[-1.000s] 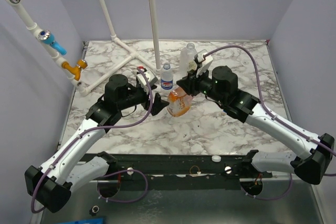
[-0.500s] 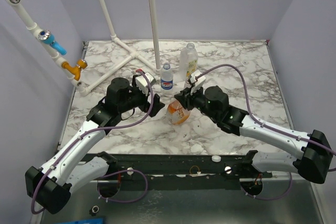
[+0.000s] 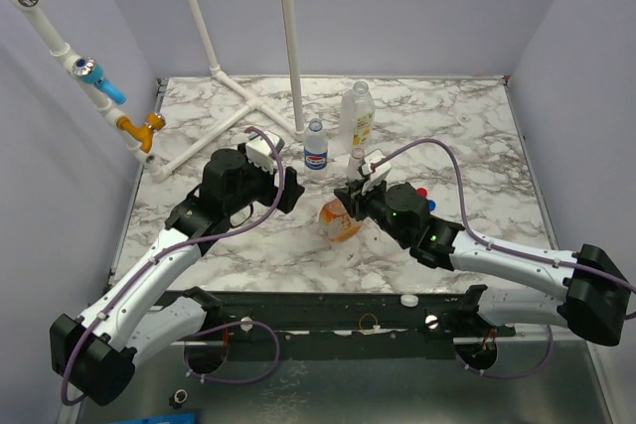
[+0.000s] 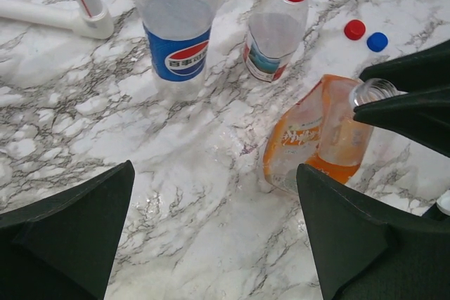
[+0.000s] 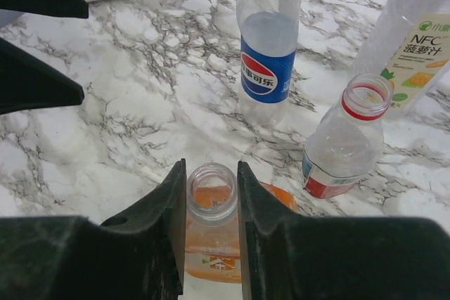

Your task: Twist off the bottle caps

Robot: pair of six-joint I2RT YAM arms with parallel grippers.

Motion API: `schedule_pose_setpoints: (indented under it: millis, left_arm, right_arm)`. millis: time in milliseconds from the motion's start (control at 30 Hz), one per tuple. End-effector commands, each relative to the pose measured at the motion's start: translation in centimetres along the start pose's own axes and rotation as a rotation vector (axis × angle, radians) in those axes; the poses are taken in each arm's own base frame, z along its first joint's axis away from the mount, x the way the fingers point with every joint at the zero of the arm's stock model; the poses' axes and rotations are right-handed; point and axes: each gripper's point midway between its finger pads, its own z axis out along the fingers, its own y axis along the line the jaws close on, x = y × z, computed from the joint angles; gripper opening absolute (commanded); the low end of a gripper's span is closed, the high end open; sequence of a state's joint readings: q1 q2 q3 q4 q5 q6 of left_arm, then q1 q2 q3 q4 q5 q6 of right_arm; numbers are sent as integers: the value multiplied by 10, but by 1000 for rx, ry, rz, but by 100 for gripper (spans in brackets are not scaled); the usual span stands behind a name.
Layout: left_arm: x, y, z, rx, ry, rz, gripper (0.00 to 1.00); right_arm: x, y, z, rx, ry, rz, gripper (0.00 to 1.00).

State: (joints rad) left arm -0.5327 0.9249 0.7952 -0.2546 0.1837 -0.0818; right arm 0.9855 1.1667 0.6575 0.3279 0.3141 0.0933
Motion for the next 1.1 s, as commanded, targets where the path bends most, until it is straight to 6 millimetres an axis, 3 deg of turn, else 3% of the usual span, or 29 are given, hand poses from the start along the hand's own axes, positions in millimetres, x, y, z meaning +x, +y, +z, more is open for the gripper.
schedule_pose_setpoints:
  millis: [0, 100, 167, 367, 567, 733, 800, 867, 1000, 1067]
  left_arm:
    - [-2, 18, 2, -105, -23, -57, 99]
    - [-2, 23, 3, -128, -20, -61, 99]
    - [-1, 25, 4, -139, -17, -60, 99]
    - [-5, 28, 4, -159, -22, -56, 99]
    - [-10, 33, 4, -187, -32, -64, 99]
    - [-13, 57, 6, -268, -23, -85, 99]
    - [-12, 64, 10, -224, -7, -73, 99]
    - [-10, 85, 14, -248, 5, -74, 99]
    - [1, 136, 22, -283, 57, -78, 99]
    - [7, 155, 25, -310, 78, -73, 99]
  right_arm:
    - [-3, -9, -8, 49, -22, -4, 13]
    - [-7, -8, -11, 42, -27, -14, 38]
    - [-9, -7, -12, 37, -28, -15, 48]
    - [-21, -4, -15, 26, -44, -11, 54]
    - [-56, -13, -25, 73, -118, 36, 71]
    - [-84, -38, -32, 221, -133, 18, 97]
    - [-78, -59, -29, 333, -83, -15, 100]
    - [-67, -91, -23, 379, -31, 43, 100]
    - [-52, -192, -39, 473, -89, 327, 100]
    - [-35, -231, -48, 550, -92, 430, 100]
